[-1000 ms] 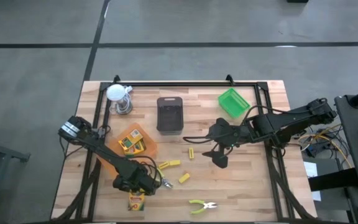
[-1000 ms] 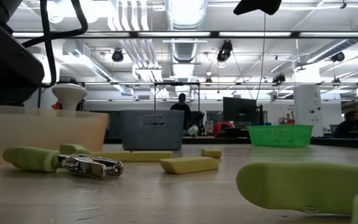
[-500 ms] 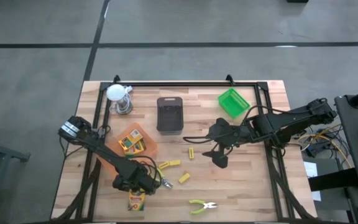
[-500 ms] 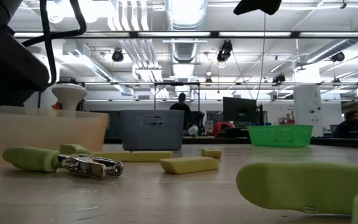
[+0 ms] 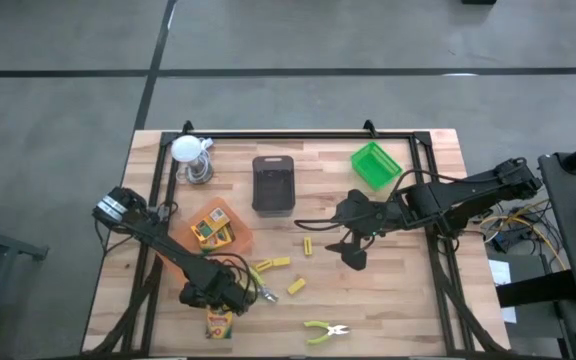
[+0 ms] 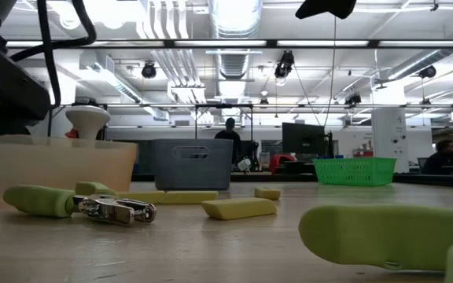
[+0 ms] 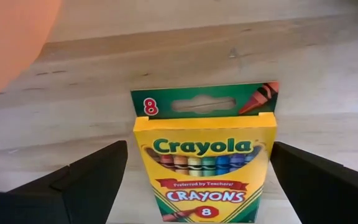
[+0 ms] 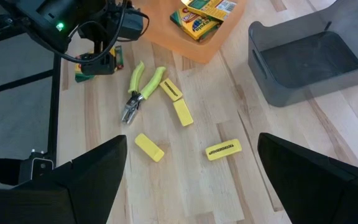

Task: Pick & Place School Supplies
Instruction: Put the pack of crayons into the orange bin

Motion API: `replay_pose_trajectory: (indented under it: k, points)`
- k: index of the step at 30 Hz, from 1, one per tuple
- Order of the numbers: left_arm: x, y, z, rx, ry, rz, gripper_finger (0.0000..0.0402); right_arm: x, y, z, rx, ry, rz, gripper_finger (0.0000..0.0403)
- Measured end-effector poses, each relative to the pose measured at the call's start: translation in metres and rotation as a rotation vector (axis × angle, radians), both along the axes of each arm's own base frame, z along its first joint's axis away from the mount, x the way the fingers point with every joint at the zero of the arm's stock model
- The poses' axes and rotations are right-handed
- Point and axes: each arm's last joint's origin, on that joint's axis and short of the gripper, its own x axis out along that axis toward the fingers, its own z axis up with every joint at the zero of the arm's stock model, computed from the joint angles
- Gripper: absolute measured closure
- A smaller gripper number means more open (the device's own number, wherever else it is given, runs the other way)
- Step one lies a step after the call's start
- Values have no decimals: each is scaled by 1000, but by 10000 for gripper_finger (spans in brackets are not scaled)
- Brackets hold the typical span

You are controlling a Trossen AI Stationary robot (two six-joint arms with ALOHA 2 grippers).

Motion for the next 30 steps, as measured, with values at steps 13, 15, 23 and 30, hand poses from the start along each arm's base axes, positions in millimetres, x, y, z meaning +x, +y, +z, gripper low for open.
replay_pose_trajectory:
  k: [13,15,23,30]
  points:
    - [0,-1,-5,-3,-31,29,2,0,0,0,0,0,0,48]
    - [0,-2,-5,-2,-33,28,2,0,0,0,0,0,0,48]
    - [0,-1,-5,6,-39,30,3,0,0,0,0,0,0,48]
    - [-1,-1,-7,0,-45,36,10,0,0,0,0,0,0,48]
